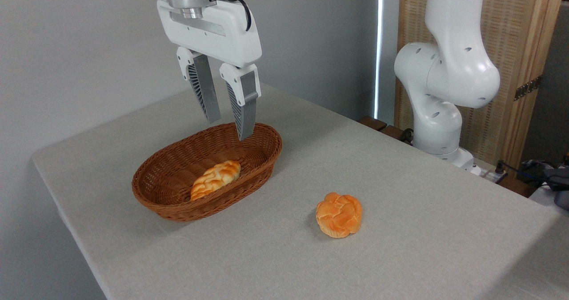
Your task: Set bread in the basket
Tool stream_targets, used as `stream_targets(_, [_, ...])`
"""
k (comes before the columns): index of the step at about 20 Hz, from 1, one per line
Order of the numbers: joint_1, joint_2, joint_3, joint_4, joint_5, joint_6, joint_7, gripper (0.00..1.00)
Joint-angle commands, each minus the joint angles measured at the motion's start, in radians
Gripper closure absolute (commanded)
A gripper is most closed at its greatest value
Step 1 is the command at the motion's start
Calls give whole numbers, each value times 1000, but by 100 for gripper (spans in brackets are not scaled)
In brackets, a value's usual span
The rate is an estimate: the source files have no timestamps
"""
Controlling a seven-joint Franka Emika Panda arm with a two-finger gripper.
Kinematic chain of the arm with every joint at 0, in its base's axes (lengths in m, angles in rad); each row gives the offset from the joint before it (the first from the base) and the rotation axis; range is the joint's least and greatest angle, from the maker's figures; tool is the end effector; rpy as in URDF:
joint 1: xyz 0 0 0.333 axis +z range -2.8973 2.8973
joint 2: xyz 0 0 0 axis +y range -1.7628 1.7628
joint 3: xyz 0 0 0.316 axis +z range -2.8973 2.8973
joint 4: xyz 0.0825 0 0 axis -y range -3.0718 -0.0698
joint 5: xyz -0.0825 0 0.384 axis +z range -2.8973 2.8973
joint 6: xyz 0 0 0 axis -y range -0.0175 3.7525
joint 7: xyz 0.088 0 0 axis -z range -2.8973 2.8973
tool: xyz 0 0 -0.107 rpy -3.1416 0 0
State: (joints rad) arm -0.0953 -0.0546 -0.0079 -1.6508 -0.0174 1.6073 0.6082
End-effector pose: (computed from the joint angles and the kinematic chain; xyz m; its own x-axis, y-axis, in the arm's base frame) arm 0.5372 -0.0576 0.6197 0.7577 -0.6523 0.0188 -0.6525 -0.7577 0.0076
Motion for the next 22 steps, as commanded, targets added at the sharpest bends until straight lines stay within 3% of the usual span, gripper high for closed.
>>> stream_targets(1, [-4,-8,9,0,-16,-23,18,0])
stream_targets(15, [-4,-36,11,-33,-16,-15,21,0])
stream_targets(20, [-4,-120,13,-156,3,60,27,0])
stream_targets(22, [-4,-154,13,-205,61,95,27,0])
